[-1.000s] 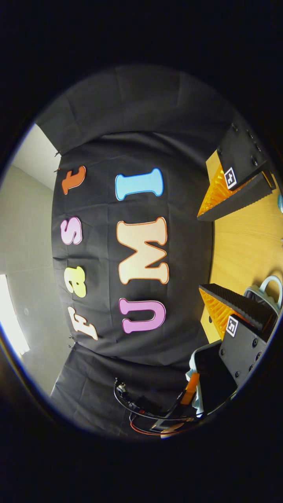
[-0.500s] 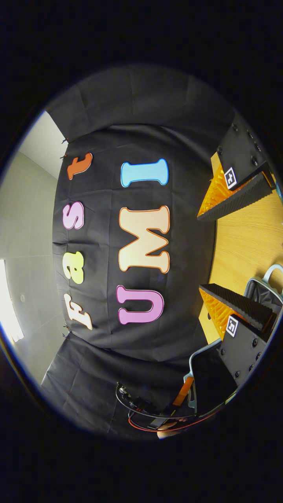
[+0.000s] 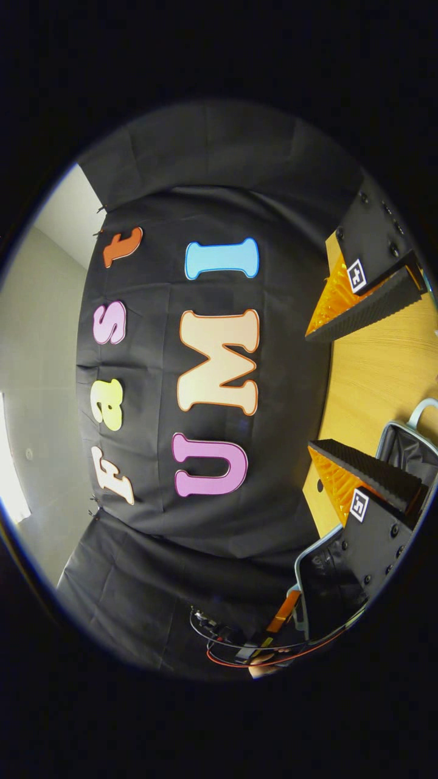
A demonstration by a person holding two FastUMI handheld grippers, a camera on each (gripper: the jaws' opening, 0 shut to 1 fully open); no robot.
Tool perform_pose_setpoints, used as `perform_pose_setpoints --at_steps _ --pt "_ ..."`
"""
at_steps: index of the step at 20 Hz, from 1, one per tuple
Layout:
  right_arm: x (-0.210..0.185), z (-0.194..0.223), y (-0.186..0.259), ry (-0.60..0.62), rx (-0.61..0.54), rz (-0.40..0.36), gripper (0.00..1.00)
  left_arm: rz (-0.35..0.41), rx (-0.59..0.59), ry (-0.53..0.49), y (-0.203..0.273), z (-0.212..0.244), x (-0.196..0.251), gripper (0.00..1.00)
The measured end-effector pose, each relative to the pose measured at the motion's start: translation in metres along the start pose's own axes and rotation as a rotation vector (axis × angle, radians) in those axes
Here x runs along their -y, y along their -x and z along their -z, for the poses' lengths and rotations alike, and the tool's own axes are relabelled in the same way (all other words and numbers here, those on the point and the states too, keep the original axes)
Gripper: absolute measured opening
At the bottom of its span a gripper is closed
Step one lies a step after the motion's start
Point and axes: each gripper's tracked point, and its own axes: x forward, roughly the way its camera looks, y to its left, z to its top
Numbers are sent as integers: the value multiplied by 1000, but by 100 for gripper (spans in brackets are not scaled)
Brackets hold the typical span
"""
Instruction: First open the suitcase, pack the skin care products into it, and then close the suitcase.
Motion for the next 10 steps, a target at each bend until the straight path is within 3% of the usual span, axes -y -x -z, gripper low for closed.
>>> perform_pose_setpoints --at_steps 10 --pt "-20 4 5 52 -20 -16 99 43 -73 266 -14 39 -66 14"
